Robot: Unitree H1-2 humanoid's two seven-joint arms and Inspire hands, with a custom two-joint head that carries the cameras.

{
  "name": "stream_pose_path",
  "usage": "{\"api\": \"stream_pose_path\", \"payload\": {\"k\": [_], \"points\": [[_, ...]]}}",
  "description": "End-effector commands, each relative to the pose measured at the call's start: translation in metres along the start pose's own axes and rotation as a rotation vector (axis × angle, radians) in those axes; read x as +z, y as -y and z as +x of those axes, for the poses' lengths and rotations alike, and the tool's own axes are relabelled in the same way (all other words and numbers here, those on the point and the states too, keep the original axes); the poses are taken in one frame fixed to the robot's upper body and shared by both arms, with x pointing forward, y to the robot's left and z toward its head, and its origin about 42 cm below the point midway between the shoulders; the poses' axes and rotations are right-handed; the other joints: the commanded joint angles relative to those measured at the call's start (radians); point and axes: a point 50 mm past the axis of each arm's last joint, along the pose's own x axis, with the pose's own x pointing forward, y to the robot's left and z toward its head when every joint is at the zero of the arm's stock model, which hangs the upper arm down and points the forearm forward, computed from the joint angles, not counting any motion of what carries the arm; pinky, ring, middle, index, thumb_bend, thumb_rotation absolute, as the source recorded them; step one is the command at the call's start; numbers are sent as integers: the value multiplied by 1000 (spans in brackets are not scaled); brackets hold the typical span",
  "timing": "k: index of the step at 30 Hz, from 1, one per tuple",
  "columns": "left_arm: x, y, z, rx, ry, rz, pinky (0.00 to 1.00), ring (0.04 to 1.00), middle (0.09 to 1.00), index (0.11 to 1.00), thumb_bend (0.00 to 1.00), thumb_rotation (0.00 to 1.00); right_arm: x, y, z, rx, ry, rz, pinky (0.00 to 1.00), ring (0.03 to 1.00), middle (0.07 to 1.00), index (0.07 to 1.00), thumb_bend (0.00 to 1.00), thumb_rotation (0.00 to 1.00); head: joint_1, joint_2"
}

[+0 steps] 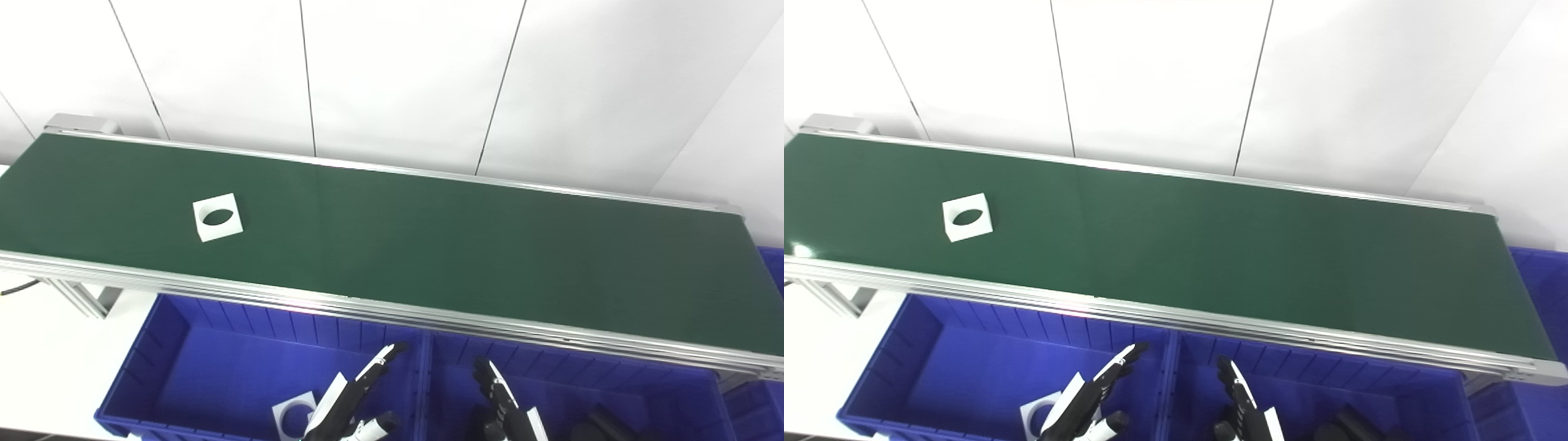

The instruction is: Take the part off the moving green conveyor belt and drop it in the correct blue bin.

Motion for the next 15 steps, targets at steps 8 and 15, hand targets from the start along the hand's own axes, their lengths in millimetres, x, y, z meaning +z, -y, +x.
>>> {"api": "stream_pose_path", "payload": {"k": [8,15], "points": [[4,1,10,19,55,17,878,943,962,913,859,935,5,2,7,-1,61,13,979,965,959,957,924,948,35,-38],[6,1,11,14,62,11,886,947,964,914,859,920,5,4,7,0,62,11,988,965,958,954,903,945,33,-30]]}}
